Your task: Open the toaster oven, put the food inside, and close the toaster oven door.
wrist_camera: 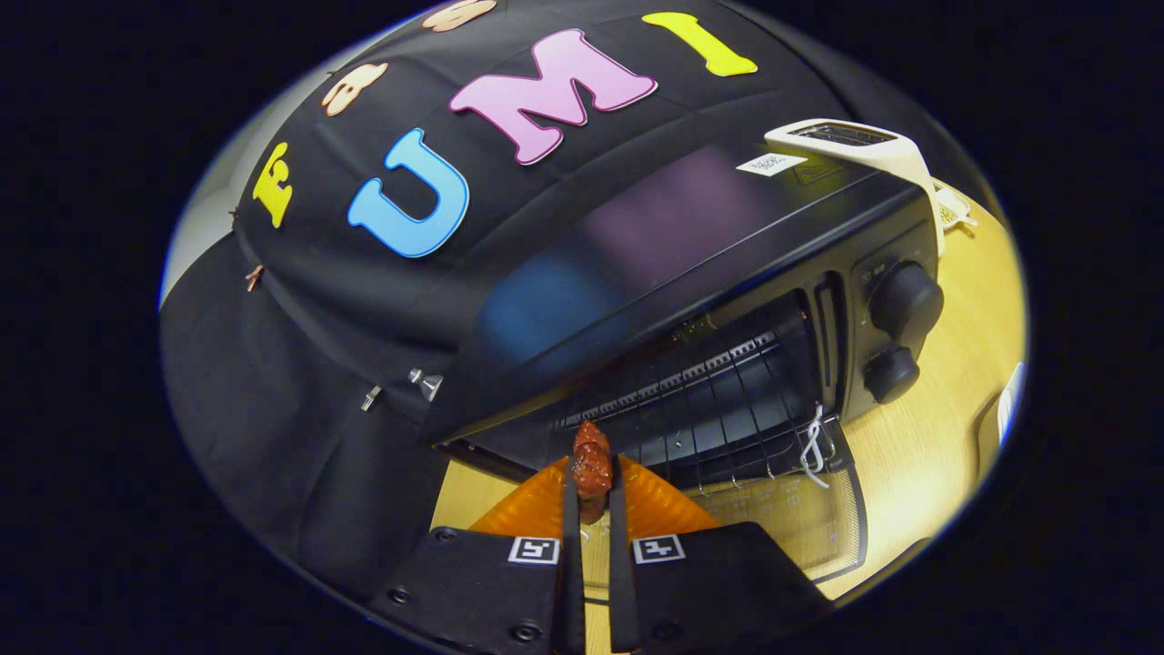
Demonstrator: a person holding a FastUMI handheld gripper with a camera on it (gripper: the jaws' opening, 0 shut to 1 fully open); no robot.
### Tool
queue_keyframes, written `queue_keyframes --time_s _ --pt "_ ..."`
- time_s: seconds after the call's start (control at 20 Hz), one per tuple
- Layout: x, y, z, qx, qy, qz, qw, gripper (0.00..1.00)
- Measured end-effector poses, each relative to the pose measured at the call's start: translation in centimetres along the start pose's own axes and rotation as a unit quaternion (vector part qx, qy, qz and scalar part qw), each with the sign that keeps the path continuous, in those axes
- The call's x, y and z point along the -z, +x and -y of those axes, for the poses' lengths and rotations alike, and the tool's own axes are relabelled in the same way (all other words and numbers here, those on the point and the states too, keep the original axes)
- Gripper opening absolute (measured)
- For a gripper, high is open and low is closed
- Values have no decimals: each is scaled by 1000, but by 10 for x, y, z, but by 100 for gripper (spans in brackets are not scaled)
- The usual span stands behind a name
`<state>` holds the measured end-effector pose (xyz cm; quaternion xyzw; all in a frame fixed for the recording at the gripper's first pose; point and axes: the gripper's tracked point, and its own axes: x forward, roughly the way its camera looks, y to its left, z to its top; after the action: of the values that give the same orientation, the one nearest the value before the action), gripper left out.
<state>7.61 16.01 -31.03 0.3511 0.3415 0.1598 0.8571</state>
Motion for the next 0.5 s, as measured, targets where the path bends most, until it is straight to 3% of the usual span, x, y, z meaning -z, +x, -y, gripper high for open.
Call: queue_keyframes --time_s 0.35,0.5 --pt "-19 29 23 36 -2 27 999 16" --pt "-25 27 40 82 -56 38 994 32"
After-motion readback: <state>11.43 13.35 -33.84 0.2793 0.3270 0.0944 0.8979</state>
